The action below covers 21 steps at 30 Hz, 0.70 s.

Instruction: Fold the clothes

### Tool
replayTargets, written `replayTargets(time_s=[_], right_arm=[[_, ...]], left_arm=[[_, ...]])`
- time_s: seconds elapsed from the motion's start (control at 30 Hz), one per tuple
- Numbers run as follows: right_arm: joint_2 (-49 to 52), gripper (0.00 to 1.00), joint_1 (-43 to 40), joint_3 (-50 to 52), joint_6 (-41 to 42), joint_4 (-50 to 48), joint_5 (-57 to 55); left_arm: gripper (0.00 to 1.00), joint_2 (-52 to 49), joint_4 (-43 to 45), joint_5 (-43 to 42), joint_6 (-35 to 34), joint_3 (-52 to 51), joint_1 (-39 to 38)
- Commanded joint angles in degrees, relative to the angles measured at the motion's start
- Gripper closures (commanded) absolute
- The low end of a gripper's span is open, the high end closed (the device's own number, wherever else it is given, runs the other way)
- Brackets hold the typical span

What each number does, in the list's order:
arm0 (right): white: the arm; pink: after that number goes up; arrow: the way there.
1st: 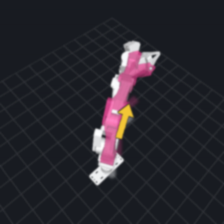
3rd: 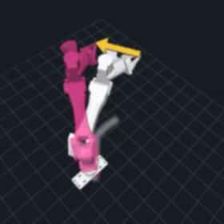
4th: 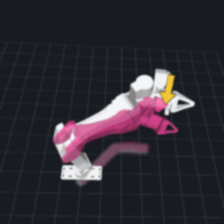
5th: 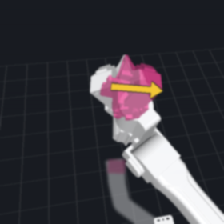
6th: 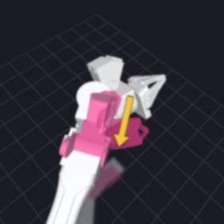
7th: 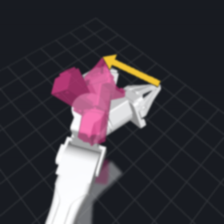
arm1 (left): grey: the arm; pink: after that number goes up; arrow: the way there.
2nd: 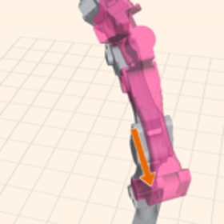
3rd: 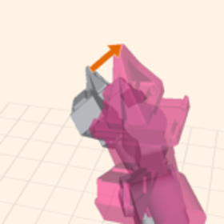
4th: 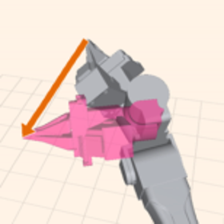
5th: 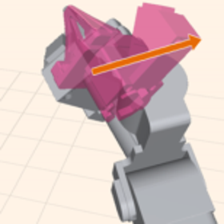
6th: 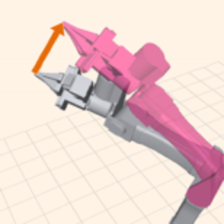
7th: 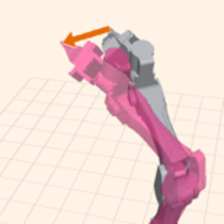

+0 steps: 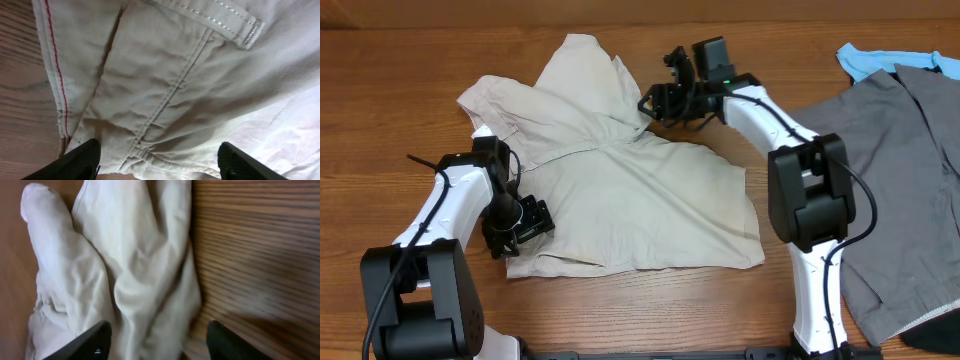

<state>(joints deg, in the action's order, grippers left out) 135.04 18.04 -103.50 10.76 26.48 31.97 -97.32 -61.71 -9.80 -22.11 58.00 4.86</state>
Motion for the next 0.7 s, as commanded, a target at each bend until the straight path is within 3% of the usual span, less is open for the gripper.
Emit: replayTargets(time_s=[0.0, 0.17, 0.4, 0.67], right_arm=[[1.7, 0.41, 0.0, -1.6, 3.3, -0.7, -6.2], [1.7, 0.42, -0.3, -1.6, 7.5, -0.7, -12.5], [1.8, 0.49, 0.2, -1.6, 10.4, -1.3, -12.4], [3.6, 0.5, 2.2, -1.6, 12.1, -1.2, -12.2]], left_arm=[[0.22, -0.2, 0.0, -0.3, -0.2, -0.3, 0.0], [0.22, -0.2, 0.3, -0.3, -0.2, -0.3, 0.0], [0.22, -0.2, 0.5, -0.3, -0.2, -0.3, 0.0], [0.22, -0.2, 0.5, -0.3, -0.2, -0.3, 0.0]])
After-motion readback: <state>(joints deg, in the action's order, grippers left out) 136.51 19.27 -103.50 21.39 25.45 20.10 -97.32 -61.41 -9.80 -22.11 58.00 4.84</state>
